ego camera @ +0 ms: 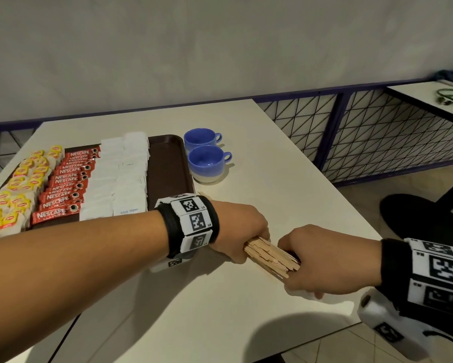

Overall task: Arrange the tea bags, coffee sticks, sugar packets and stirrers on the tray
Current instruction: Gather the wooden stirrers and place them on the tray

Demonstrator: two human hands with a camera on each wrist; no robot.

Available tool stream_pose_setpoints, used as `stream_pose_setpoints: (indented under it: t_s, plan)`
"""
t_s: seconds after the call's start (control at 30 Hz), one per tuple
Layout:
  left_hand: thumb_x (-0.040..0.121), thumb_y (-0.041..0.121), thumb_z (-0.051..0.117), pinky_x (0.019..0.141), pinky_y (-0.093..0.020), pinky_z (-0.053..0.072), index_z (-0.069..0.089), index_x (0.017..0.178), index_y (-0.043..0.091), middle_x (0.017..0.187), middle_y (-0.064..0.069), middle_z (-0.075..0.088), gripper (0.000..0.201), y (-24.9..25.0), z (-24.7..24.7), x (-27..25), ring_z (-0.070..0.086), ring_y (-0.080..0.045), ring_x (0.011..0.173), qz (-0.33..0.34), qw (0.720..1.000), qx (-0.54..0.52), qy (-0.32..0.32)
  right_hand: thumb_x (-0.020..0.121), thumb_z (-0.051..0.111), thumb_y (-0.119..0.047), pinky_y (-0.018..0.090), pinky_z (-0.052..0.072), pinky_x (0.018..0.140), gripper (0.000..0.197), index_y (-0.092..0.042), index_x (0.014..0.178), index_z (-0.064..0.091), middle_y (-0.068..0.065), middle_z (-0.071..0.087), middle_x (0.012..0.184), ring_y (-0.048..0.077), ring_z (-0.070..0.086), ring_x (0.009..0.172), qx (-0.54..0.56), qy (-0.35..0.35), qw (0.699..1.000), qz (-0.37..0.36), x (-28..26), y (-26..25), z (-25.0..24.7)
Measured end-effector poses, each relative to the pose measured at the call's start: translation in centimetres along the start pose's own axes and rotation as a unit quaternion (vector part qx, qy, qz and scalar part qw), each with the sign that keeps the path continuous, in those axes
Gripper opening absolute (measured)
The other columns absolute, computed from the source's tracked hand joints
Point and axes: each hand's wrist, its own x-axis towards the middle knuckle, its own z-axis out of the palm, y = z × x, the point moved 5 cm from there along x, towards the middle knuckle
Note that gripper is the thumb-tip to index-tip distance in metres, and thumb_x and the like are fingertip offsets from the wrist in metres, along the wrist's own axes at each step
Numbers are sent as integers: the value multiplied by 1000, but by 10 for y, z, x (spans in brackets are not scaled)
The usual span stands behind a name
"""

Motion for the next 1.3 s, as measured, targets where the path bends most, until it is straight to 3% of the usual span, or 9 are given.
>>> stream_pose_setpoints:
  t_s: [0.3, 0.47, 0.57, 0.77, 0.9, 1.0, 1.07, 1.2, 1.3]
  plan:
    - [91, 19, 67, 59, -25, 37, 52, 98, 23, 76, 9, 56, 17, -10, -21, -9, 51, -4, 68, -6, 996, -48, 69, 85, 66, -27, 18, 48, 56, 4, -27, 89, 65, -4, 70, 72, 3, 60, 58, -2, 113, 994, -6, -12, -9, -38]
    - [91, 34, 75, 59, -10, 36, 57, 97, 23, 76, 15, 58, 22, -18, -36, -19, 52, 0, 68, -13, 987, -103, 123, 84, 69, -22, 17, 42, 50, 10, -26, 92, 67, -9, 63, 64, 2, 53, 53, 47, 175, 983, -19, -17, -15, -54]
    - [89, 38, 78, 62, -16, 41, 60, 97, 20, 79, 12, 62, 27, -26, -43, -27, 56, -3, 69, -22, 977, -150, 149, 81, 77, -21, 33, 59, 66, 32, -35, 107, 66, -7, 73, 79, 9, 63, 60, 93, 196, 975, -51, -28, -25, -67]
    - [86, 39, 79, 58, -14, 36, 49, 73, 32, 62, 18, 54, 34, -38, -60, -52, 49, -3, 58, -29, 942, -224, 248, 68, 83, -35, 50, 57, 72, 59, -48, 120, 58, -6, 75, 91, 23, 69, 73, 156, 235, 952, -119, -57, -46, -111]
    - [83, 50, 75, 64, -25, 47, 53, 72, 24, 65, 13, 54, 36, -55, -76, -74, 52, -6, 61, -52, 896, -291, 332, 71, 78, -48, 53, 60, 76, 37, -43, 106, 69, -3, 75, 85, 25, 71, 74, 131, 271, 948, -107, -61, -42, -132]
    - [88, 47, 68, 67, -24, 50, 60, 77, 9, 66, 4, 58, 41, -60, -87, -96, 59, -12, 64, -17, 848, -341, 404, 83, 75, -33, 23, 55, 65, 5, -33, 87, 77, -13, 72, 72, 7, 65, 61, 31, 218, 973, -73, -30, -41, -105]
    - [94, 48, 66, 70, -23, 53, 60, 75, 5, 65, -1, 61, 47, -61, -89, -110, 62, -16, 64, -2, 829, -355, 432, 84, 72, -29, 11, 47, 61, 7, -31, 85, 78, -18, 72, 70, -2, 63, 63, -60, 152, 985, -58, -6, -44, -74]
    - [94, 47, 66, 76, -42, 54, 58, 79, 8, 66, -5, 54, 43, -75, -78, -133, 55, -26, 66, -21, 751, -477, 456, 89, 69, -35, 27, 56, 74, 22, -15, 83, 77, -5, 75, 78, 11, 67, 76, -145, 84, 984, -61, 40, -48, -37]
    - [99, 33, 65, 81, -46, 54, 61, 86, 9, 67, -3, 54, 28, -80, -59, -150, 56, -22, 67, -72, 710, -510, 480, 97, 64, -38, 30, 44, 58, 44, -4, 68, 62, 7, 58, 64, 26, 51, 63, -191, 73, 977, -55, 62, -60, -25]
